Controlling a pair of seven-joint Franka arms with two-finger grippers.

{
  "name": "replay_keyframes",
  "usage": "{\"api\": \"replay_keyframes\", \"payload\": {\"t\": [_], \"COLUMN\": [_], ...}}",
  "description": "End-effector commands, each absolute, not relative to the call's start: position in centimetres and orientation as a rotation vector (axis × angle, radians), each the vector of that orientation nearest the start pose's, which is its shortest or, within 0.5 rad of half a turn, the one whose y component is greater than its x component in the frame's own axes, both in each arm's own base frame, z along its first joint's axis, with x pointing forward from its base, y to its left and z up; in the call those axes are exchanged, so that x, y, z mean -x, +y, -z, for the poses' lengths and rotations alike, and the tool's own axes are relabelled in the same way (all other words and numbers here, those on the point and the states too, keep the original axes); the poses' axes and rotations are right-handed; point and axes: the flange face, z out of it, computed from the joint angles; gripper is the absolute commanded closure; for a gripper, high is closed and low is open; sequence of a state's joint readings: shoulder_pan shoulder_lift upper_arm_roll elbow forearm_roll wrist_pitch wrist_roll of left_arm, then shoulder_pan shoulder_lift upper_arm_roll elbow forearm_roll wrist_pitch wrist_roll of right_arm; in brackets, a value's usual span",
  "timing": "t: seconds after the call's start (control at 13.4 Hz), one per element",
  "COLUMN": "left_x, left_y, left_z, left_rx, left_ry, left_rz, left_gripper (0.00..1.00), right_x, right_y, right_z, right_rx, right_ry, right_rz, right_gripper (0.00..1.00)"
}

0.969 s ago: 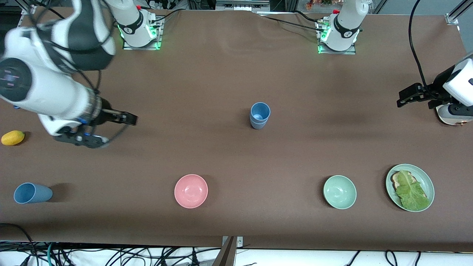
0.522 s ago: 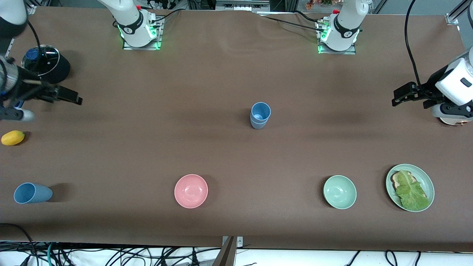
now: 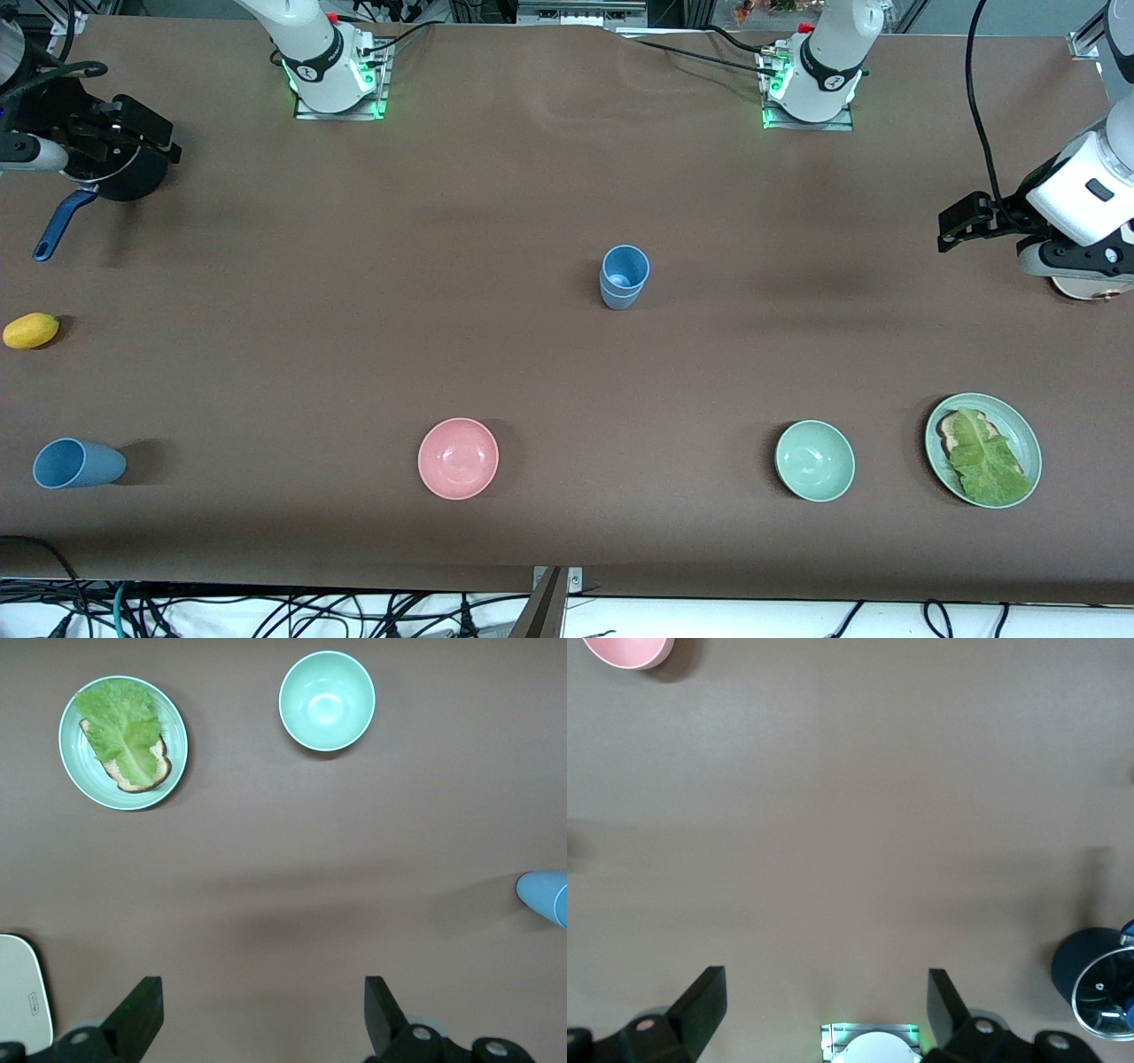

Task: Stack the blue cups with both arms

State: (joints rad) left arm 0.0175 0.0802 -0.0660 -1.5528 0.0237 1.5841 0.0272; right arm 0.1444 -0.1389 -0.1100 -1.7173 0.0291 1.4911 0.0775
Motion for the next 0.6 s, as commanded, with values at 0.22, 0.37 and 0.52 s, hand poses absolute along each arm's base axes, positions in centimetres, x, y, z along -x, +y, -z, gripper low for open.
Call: {"api": "replay_keyframes", "payload": {"t": [0.22, 0.37, 0.52], "left_x": [-57.4, -57.4, -57.4], "left_y": [-2.3, -2.3, -2.3], "left_z": [-59.7, -59.6, -59.6], "left_rx": [3.095, 3.095, 3.095], "left_ry": [0.125, 0.125, 0.13], "left_rz": [-0.073, -0.075, -0.075], "left_gripper": [0.0, 0.0, 0.0], "right_x": [-51.8, -51.7, -51.6], "right_y": [4.0, 3.7, 3.7], "right_z": [-62.7, -63.0, -63.8], "right_rx": [3.13, 3.129, 3.129], "right_ry": [0.079, 0.086, 0.084], "right_rz": [-0.173, -0.173, -0.156], "right_gripper": [0.0, 0.0, 0.0]}}
